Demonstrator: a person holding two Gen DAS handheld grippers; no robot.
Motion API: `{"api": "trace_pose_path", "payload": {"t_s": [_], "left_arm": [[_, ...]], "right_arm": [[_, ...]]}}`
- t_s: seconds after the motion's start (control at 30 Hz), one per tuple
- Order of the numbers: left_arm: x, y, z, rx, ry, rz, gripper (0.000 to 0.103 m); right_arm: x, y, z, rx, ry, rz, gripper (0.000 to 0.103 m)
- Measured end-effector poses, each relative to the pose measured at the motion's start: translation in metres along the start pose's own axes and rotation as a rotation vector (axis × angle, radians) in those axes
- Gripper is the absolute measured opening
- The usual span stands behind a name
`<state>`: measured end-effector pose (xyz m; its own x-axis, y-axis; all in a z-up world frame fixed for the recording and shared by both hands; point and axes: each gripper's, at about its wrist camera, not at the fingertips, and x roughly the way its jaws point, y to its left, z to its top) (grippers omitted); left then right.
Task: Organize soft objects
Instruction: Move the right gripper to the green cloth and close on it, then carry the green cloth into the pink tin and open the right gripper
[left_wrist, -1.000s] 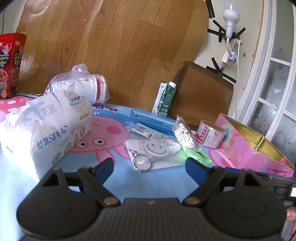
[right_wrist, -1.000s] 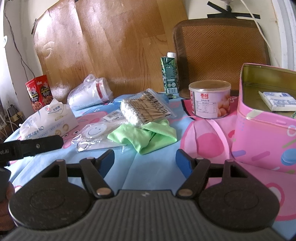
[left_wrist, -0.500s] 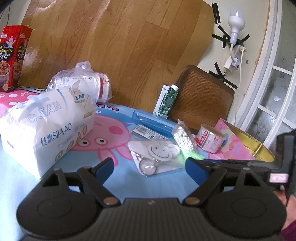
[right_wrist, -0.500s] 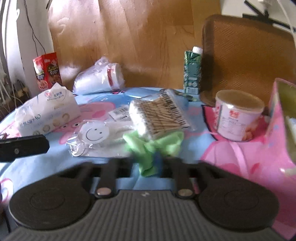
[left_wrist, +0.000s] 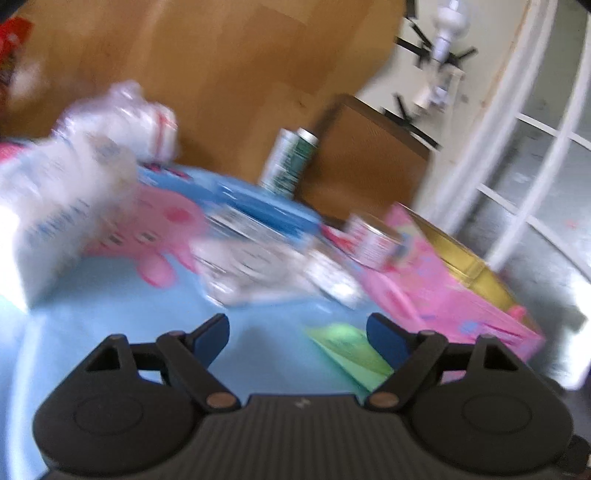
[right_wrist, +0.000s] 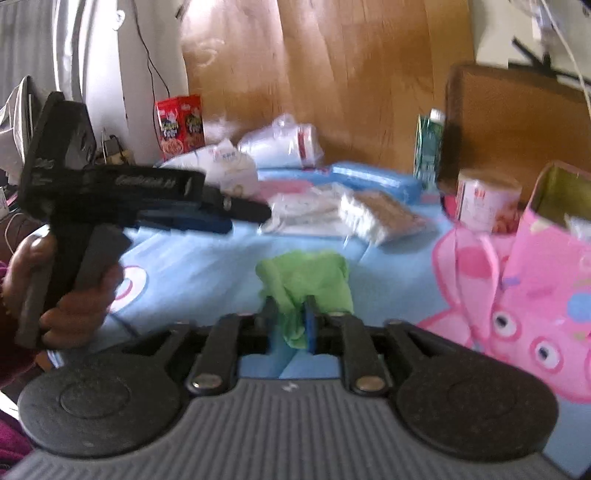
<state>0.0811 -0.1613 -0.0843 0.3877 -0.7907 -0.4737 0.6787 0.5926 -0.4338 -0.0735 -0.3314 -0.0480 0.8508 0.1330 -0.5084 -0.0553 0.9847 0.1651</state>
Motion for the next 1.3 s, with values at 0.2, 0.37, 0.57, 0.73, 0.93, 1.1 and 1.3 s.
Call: {"api": "trace_pose_path", "payload": {"t_s": [0.2, 0.37, 0.57, 0.73, 0.93, 1.1, 1.3], "left_arm": [[0.029, -0.025, -0.003, -0.001, 0.122, -0.037, 0.079], [0.047, -0.052, 0.004, 0.042, 0.168, -0.101, 0.048], [0.07, -0.132, 0.042, 0.214, 0.103, -0.212, 0.048], [0.113, -0.206, 0.058, 0.355, 0.079, -0.265, 0.065], [0.124, -0.204, 0.043, 0.341, 0.069, -0.194, 0.072], [0.082, -0.135, 0.035, 0.277, 0.04, -0.101, 0.072], [0.029, -0.033, 0.021, 0.108, -0.036, 0.154, 0.072]], "right_arm": [[0.031, -0.01, 0.004, -0.035, 0.069, -0.044, 0.043], [0.019, 0.001, 0.003, -0.101, -0.044, -0.061, 0.012], [-0.026, -0.03, 0.018, -0.112, -0.267, -0.302, 0.013], [-0.052, -0.09, 0.028, -0.043, -0.326, -0.512, 0.013], [-0.036, -0.17, 0.023, 0.106, -0.172, -0.732, 0.066], [-0.064, -0.166, 0.017, 0.212, -0.325, -0.685, 0.066], [-0.04, -0.115, 0.036, 0.129, -0.365, -0.416, 0.066]]}}
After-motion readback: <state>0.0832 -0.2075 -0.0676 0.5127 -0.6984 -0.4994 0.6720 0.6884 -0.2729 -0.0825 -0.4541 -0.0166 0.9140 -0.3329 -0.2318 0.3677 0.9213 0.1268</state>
